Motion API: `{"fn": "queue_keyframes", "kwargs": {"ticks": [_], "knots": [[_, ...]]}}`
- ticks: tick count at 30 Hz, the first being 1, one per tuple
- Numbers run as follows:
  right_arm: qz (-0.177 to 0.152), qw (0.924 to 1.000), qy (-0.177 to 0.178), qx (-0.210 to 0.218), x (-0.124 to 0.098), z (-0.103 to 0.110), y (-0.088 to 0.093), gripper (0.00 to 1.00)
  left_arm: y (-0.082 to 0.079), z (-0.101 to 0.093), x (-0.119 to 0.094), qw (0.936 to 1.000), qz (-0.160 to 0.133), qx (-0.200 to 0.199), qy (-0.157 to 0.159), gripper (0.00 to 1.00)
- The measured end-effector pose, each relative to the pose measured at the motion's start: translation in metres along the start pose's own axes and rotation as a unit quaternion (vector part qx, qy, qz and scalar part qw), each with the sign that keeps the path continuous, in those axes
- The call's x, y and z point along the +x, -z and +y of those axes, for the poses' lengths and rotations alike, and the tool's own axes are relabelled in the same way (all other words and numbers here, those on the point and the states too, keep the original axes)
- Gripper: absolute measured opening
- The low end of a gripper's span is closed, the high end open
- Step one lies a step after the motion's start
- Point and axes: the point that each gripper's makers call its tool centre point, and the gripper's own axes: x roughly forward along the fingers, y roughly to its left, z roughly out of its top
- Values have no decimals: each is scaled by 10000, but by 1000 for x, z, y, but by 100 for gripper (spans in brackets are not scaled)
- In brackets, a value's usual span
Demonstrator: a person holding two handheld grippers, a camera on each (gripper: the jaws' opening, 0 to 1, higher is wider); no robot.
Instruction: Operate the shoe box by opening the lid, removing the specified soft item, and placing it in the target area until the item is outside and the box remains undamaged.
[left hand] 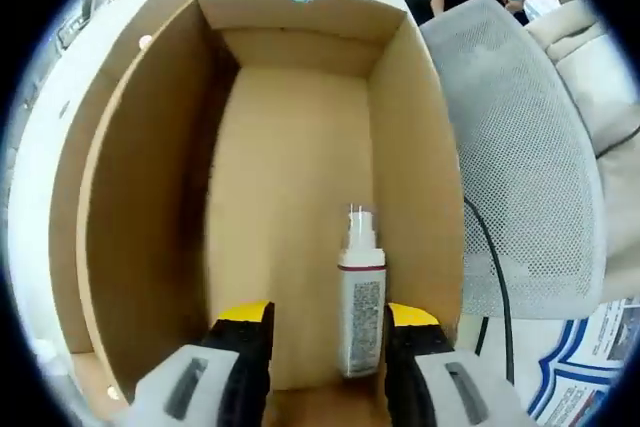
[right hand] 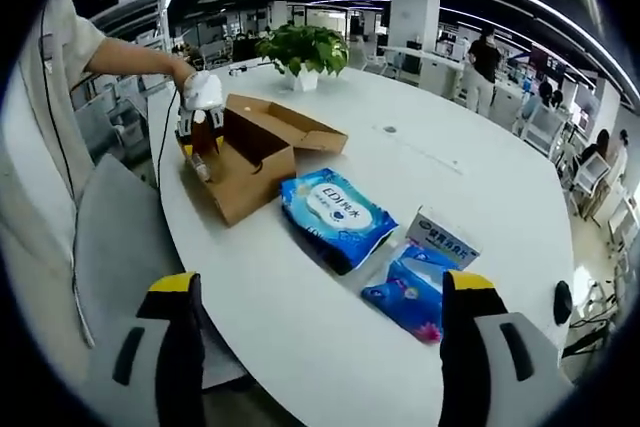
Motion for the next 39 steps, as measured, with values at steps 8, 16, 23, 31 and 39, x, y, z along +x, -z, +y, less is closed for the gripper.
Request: {"fn": "queue_keyframes", "kwargs": {"ticks": [8, 16, 23, 31, 39], "knots": [[-2, 9998, 3, -189, 6, 0, -2, 90, -7, 3, 5, 9993, -289, 49, -210, 36], [-108, 9996, -32, -271, 9, 3, -9, 87, -10, 3, 8, 9985, -407, 178, -322, 25], [-134, 9994, -66, -314, 11, 7, -9, 85, -14, 6, 9, 9977, -485, -68, -459, 20], [-209, 9992, -110, -322, 11, 11, -13, 84, -20, 6, 4, 9949, -729, -493, -483, 19], [-276, 9988, -197, -348, 13, 18, -16, 84, -28, 2, -10, 9905, -1098, -618, -543, 18]]}}
